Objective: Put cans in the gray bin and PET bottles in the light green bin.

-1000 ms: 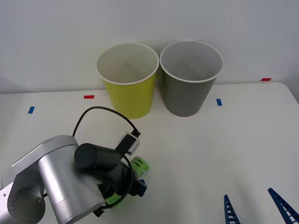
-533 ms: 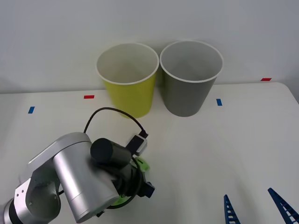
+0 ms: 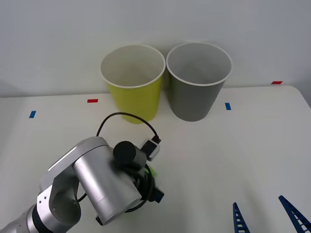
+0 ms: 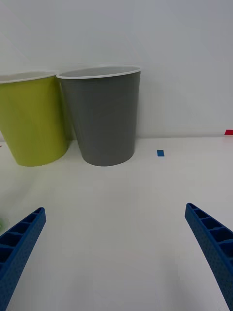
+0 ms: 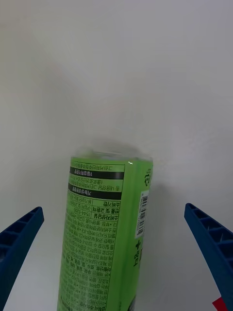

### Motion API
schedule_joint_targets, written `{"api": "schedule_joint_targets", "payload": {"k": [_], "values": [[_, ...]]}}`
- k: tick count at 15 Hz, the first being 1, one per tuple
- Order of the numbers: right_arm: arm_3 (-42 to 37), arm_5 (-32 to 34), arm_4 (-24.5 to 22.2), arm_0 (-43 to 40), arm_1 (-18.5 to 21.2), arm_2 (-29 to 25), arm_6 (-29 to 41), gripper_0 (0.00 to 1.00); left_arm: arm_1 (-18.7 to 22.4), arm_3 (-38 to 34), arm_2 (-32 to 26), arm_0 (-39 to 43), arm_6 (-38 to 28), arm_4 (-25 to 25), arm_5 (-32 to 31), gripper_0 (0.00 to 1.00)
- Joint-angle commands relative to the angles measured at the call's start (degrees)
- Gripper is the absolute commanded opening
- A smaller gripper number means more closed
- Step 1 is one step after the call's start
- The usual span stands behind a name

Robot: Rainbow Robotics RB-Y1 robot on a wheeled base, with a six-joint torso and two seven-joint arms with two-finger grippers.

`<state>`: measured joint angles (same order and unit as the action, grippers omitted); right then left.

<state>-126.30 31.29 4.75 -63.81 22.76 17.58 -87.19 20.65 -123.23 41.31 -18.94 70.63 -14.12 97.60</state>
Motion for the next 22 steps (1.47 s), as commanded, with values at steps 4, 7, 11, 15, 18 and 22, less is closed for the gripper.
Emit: {"api": "schedule_joint_targets", "payload": {"k": [4,7,11,15,18,22], "values": [[0.0,0.0,0.0,0.0,0.0,0.0,0.0,1.0,-3.1,4.8,0.0,-0.7,1.7,1.8,0.8,1.0],[0.0,0.0,0.0,0.0,0.0,0.0,0.0,1.0,-3.5,6.7,0.0,-0.7,3.2,2.3,1.2,1.0],[0.0,0.0,0.0,0.0,0.0,0.0,0.0,1.0,-4.6,8.8,0.0,-0.9,6.2,5.0,3.0,1.0],[0.0,0.0,0.0,0.0,0.0,0.0,0.0,1.0,-5.0,9.4,-0.4,-0.9,6.0,4.6,3.7,1.0],[0.0,0.0,0.0,0.0,0.0,0.0,0.0,1.0,-5.7,10.8,-0.8,-1.0,6.2,4.5,3.7,1.0],[0.0,0.0,0.0,0.0,0.0,0.0,0.0,1.0,-6.6,12.2,-2.3,-1.4,7.1,3.3,3.7,1.0]]}}
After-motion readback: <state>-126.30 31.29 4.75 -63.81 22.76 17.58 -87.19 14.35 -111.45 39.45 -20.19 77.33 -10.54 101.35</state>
